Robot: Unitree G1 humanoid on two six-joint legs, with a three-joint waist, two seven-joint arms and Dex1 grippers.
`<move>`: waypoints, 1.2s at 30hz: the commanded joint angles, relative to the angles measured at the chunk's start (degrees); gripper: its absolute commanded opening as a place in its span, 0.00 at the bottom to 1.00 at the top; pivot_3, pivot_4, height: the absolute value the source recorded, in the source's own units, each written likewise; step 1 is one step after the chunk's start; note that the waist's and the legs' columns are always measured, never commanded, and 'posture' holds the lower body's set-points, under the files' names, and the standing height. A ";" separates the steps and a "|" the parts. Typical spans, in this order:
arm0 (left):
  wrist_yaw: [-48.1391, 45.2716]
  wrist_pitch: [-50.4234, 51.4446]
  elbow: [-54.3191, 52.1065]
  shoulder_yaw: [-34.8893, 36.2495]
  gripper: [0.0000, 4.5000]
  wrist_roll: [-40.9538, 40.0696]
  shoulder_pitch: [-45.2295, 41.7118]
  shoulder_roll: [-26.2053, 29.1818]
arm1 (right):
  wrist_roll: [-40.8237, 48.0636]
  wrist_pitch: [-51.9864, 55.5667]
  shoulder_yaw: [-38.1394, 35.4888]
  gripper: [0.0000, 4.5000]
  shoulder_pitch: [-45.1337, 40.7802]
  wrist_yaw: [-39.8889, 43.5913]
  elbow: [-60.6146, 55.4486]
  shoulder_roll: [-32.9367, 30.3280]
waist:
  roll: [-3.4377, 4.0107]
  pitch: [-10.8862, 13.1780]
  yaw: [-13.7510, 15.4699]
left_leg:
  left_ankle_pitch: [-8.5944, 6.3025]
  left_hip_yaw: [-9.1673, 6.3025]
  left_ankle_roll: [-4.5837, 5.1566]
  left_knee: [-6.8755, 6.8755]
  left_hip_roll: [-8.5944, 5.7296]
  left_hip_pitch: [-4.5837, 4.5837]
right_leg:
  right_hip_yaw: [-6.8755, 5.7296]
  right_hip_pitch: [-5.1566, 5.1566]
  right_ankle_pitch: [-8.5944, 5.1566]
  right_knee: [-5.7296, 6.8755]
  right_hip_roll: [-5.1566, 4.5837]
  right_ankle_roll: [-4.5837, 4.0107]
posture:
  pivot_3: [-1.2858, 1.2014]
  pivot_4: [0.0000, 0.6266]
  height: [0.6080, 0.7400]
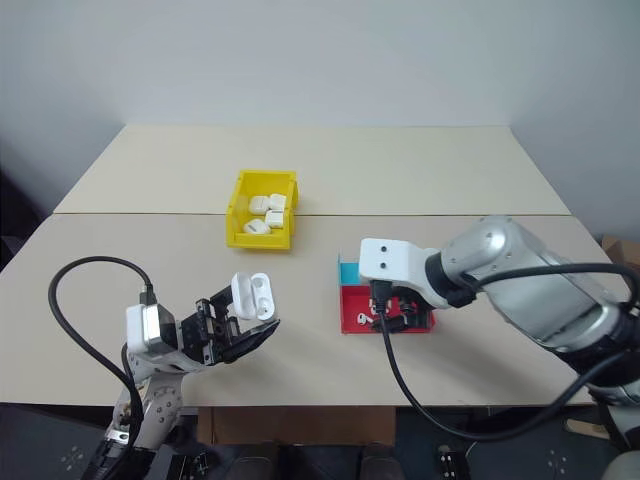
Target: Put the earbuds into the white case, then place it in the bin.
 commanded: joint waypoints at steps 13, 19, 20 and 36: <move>-13.97 0.01 0.18 8.06 0.61 -1.41 3.93 2.35 | -11.05 1.02 10.66 0.63 -4.46 -0.44 9.38 12.37 | 0.02 -0.01 -0.03 | 0.00 0.00 0.00 0.00 0.02 0.00 | 0.00 -0.11 0.00 0.14 0.03 -0.02 | 0.52 0.24 1.00; -16.32 -0.23 0.51 9.52 0.61 -1.03 5.05 2.05 | -13.46 0.78 11.46 0.63 -3.94 -0.52 12.27 13.81 | 0.02 -0.01 -0.07 | 0.00 0.00 0.00 0.00 0.01 0.01 | 0.01 -0.18 -0.01 0.34 0.02 -0.04 | 0.52 0.24 1.00; -16.26 -0.13 0.37 9.62 0.61 -0.86 5.16 1.96 | -13.69 0.80 11.37 0.63 -3.83 -0.53 12.56 14.00 | 0.02 -0.01 -0.08 | 0.00 0.00 0.00 0.00 0.01 0.02 | 0.01 -0.20 -0.02 0.40 0.02 -0.07 | 0.52 0.24 1.00; -13.55 0.91 -3.23 9.74 0.61 -0.41 7.11 0.72 | -15.35 0.28 11.55 0.63 -2.65 0.70 13.82 14.52 | 0.02 -0.01 -0.17 | 0.00 -0.01 0.00 0.00 0.03 -0.01 | 0.02 -0.31 -0.06 0.52 0.04 -0.11 | 0.52 0.24 1.00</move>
